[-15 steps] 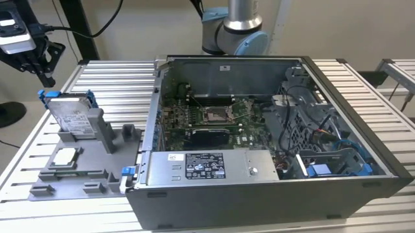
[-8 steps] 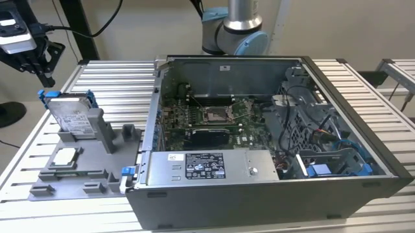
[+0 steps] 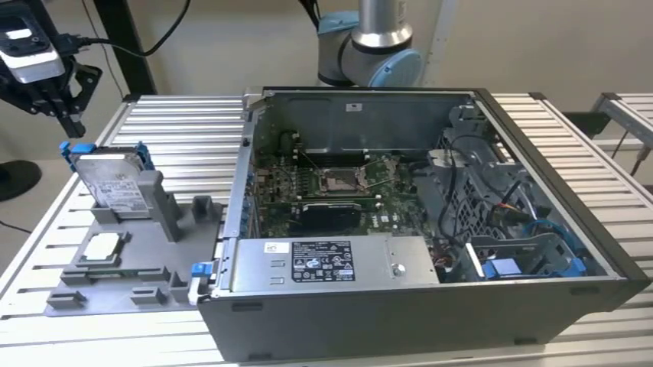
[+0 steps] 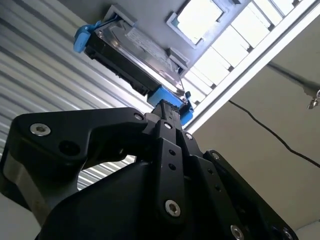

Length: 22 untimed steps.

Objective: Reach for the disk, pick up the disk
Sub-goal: 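Pick up the disk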

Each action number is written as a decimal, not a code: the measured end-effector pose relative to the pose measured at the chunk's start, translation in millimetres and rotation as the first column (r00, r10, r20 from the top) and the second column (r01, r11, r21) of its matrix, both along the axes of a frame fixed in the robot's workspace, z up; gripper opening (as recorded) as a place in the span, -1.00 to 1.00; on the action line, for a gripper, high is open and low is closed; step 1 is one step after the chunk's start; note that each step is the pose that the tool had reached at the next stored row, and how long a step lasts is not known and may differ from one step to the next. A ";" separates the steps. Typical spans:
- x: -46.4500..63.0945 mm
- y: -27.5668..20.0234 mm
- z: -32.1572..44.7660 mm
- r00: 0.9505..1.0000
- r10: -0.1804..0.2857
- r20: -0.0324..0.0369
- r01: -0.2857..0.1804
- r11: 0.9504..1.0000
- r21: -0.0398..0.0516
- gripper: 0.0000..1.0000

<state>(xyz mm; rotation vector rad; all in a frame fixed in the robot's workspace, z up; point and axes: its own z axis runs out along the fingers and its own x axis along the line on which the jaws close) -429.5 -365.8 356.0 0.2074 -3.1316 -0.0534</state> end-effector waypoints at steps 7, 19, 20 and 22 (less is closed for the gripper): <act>-0.1 0.0 0.0 0.996 0.088 0.000 -0.088 0.996 0.000 -1.00; -0.2 0.0 0.0 0.966 0.260 0.000 -0.260 0.966 -0.003 -1.00; -0.1 0.0 0.0 0.961 0.276 0.000 -0.276 0.961 -0.003 -1.00; -0.2 0.0 -0.1 0.951 0.308 0.000 -0.308 0.951 -0.003 -1.00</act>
